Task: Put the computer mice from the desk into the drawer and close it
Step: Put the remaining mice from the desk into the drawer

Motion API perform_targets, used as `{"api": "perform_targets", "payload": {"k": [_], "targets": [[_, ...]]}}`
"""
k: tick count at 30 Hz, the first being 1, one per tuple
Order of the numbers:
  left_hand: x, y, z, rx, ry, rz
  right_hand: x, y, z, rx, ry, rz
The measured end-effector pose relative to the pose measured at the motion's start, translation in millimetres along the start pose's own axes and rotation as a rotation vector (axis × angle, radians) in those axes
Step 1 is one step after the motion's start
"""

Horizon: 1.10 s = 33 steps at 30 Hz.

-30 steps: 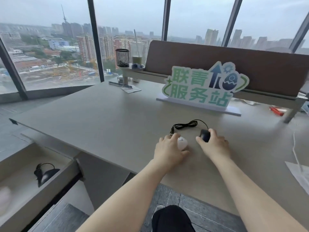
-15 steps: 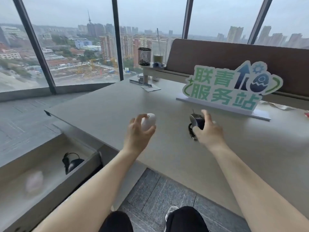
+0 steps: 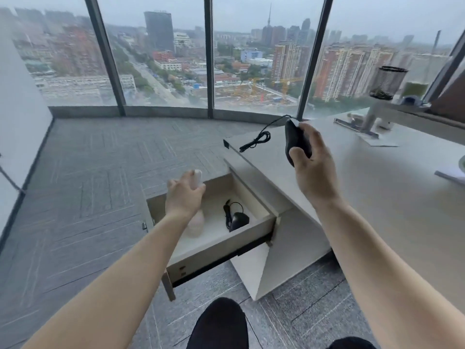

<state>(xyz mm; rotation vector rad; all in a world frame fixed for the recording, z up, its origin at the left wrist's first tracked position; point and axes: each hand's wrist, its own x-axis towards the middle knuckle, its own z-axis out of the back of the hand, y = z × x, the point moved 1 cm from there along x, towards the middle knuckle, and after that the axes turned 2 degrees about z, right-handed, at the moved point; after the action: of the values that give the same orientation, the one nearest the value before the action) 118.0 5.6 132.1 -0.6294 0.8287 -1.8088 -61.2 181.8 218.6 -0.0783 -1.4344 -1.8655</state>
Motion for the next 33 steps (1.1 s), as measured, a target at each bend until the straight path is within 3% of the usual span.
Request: {"api": "perform_targets", "payload": {"k": [7, 10, 15, 21, 28, 33], "targets": [[33, 80, -8, 0.254, 0.104, 0.249, -10, -39, -121, -0.041, 0.266, -0.134], [44, 109, -31, 0.468, 0.210, 0.269, -26, -64, -171, -0.198, 0.460, -0.231], [54, 136, -77, 0.618, 0.413, 0.315, -50, -106, -235, -0.563, 0.802, -0.323], [60, 152, -98, 0.604, 0.404, 0.381, -58, -127, -263, -0.820, 0.989, -0.311], [52, 137, -86, 0.610, 0.405, 0.333, -65, -133, -262, -0.806, 0.985, -0.314], [48, 100, -34, 0.404, 0.093, 0.065, -72, -96, -224, -0.534, 0.702, -0.136]]}}
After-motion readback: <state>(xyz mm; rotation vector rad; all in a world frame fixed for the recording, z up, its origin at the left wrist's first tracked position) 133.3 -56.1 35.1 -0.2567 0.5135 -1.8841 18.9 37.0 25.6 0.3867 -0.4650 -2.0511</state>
